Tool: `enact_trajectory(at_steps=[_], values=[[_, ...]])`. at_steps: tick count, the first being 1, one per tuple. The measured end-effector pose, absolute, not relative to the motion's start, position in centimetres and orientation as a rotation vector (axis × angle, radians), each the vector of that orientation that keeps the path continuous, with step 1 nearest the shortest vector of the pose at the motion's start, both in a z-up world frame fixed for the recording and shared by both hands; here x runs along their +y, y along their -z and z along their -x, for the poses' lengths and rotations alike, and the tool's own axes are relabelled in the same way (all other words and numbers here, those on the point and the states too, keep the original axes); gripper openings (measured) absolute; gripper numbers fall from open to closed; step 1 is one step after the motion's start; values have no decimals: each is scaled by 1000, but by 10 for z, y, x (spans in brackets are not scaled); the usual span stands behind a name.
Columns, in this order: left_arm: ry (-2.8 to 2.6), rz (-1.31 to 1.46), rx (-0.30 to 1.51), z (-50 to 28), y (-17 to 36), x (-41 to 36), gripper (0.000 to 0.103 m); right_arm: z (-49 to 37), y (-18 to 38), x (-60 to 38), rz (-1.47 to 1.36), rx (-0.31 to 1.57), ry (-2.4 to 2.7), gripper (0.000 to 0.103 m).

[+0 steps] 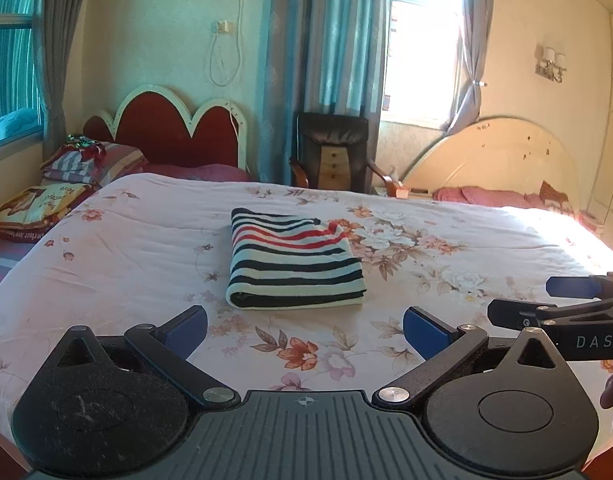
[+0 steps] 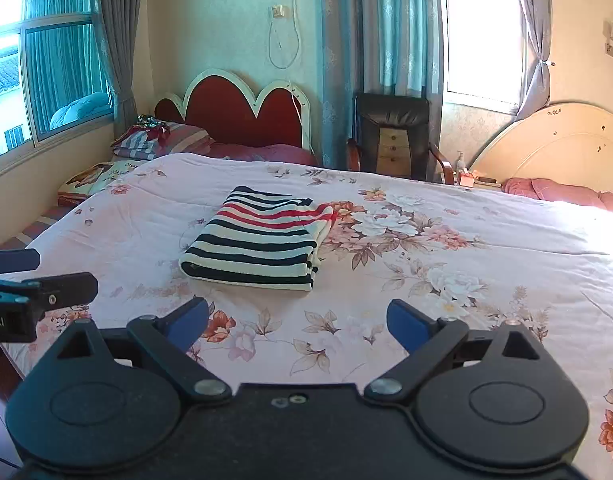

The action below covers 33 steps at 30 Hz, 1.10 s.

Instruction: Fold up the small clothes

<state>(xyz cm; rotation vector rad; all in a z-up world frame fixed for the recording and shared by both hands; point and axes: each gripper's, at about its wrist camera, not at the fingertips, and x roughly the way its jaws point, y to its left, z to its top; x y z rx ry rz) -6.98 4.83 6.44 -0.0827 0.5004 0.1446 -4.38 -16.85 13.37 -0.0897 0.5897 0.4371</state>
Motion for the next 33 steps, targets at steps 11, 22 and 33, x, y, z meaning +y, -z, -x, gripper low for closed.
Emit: enact_trajectory(at_steps=[11,22,33], values=[[-150,75,477,84,-73,41,103,59,-146,-175,90,556,-449,96],[-162,73,470,84,-75,43,103,60,-149,-172,98,553,-461,96],[-158,66,475,80,-73,42,103,61,-150,-170,102,553,-458,97]])
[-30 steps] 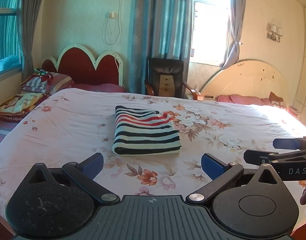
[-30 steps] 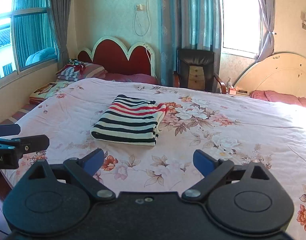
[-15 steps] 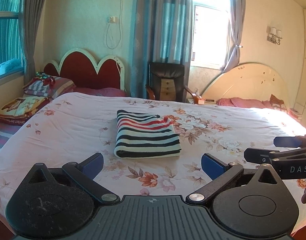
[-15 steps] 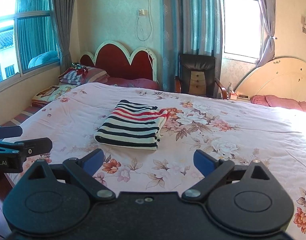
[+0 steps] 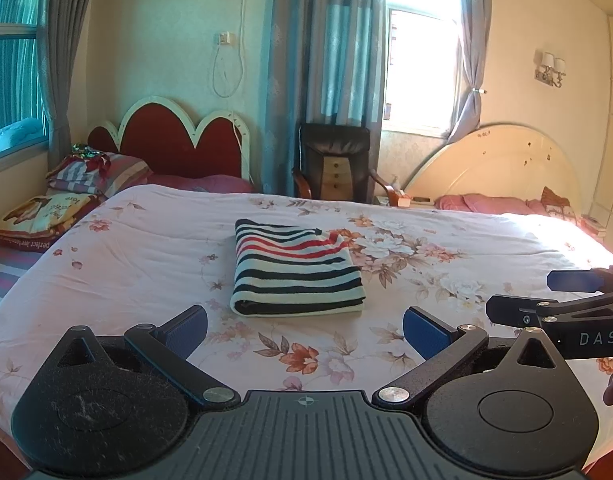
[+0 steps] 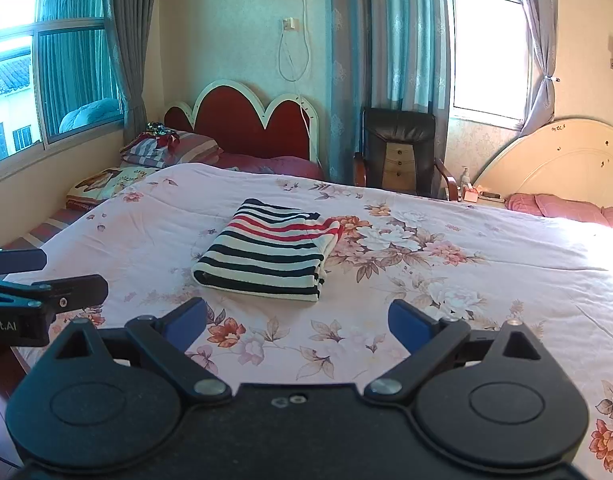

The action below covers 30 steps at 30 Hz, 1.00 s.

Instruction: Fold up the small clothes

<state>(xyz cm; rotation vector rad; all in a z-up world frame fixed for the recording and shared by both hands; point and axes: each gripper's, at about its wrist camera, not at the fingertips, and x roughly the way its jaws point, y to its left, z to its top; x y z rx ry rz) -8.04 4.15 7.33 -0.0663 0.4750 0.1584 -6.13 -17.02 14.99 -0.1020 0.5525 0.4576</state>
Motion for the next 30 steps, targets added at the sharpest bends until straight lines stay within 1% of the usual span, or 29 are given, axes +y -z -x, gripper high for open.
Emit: enact_trajectory(at_steps=[30], values=[[-159,70,489,77,-67,41,103,55,-145,-170,115,561,-458,97]])
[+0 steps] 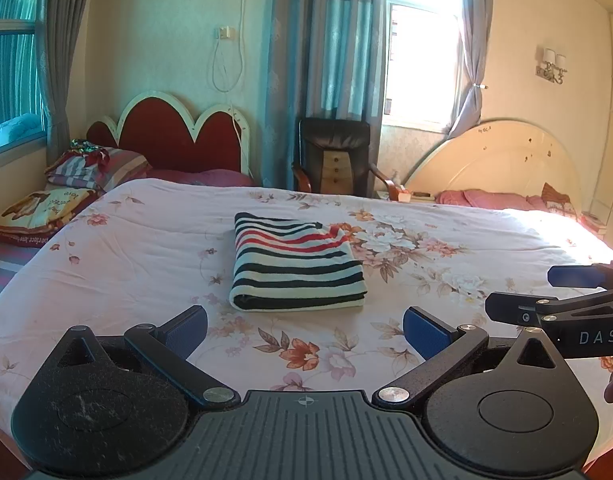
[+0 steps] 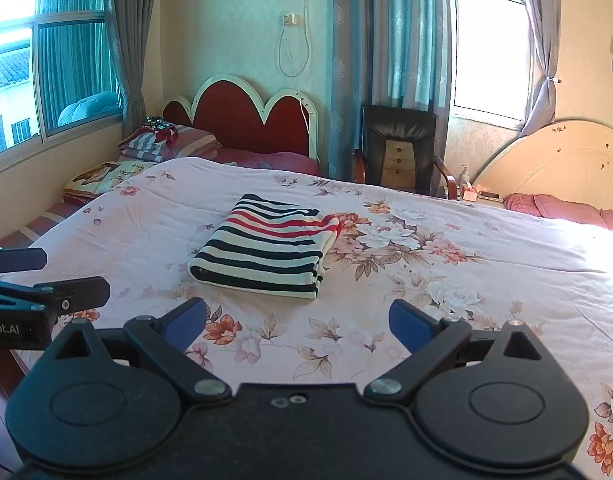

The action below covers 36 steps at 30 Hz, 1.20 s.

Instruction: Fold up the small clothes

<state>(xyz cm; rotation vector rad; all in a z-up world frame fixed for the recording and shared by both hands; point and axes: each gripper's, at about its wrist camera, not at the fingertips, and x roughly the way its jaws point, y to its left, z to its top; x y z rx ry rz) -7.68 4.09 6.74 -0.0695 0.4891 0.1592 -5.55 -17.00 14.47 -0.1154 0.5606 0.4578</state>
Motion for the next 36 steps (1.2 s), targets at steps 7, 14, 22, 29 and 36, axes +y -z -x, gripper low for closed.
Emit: enact_trajectory(at_steps=[7,14,22,29,36], values=[[-162,66,488,76,-65,41,103,55,-143,-168,118,561,-461,98],[-156,66,487,76,-63,43,103,54,-142,-166,119,560,-468,98],[-151,61,479,75,-64,44,103,54,-141,-165,121,560,-468,98],[-144,35,460,74,-64,45,103,53,-141,-165,123,559,-470,98],[-173,41,461,70,-65,50,103,42,-140,-164,128,559,-487,98]])
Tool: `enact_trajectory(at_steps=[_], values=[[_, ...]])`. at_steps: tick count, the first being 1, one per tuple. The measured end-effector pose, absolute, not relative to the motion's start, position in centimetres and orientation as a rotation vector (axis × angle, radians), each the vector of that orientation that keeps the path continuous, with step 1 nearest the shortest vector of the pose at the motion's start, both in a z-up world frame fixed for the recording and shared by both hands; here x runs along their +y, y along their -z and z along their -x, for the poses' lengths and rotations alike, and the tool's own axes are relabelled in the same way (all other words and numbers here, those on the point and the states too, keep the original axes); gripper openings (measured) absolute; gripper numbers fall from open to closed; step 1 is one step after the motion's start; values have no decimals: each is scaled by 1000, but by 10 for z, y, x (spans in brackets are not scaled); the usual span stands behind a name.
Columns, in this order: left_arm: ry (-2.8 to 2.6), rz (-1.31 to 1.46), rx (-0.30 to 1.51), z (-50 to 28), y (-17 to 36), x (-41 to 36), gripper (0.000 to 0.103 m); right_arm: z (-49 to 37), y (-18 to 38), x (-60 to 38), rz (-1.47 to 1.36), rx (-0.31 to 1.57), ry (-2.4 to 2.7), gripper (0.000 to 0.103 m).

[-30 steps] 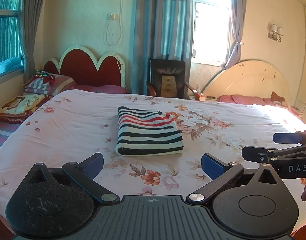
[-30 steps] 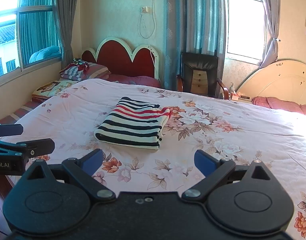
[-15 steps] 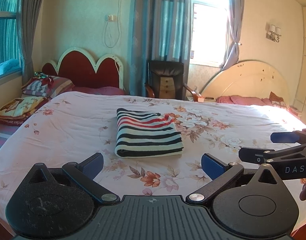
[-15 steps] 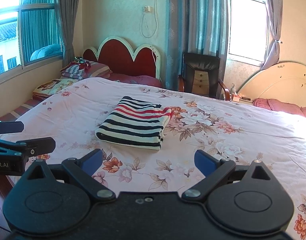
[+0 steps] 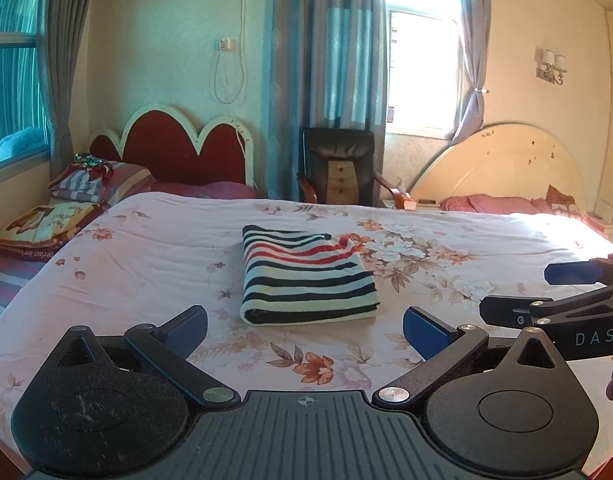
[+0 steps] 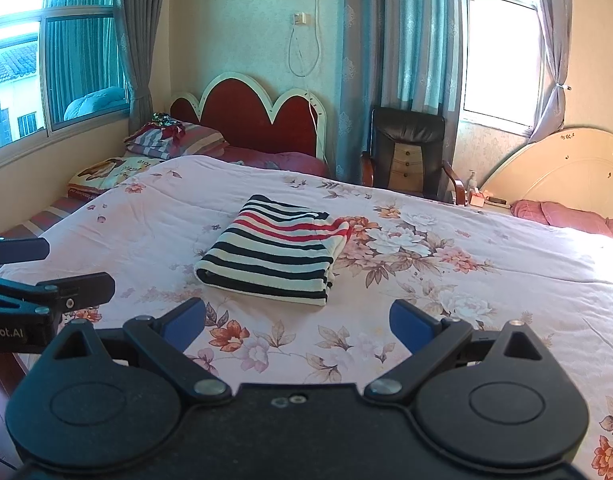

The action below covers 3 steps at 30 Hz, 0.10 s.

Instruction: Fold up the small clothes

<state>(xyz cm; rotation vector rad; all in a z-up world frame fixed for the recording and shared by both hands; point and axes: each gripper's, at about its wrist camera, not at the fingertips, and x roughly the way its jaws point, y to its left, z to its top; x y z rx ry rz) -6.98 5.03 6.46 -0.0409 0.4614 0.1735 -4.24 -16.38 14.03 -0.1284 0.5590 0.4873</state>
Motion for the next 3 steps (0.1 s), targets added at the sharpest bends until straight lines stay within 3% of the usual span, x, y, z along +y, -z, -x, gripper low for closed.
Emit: enact_trajectory(at_steps=[3], values=[[-184,44,464,66,-63,52,103,38,-140,-162,132,560,-497,98]])
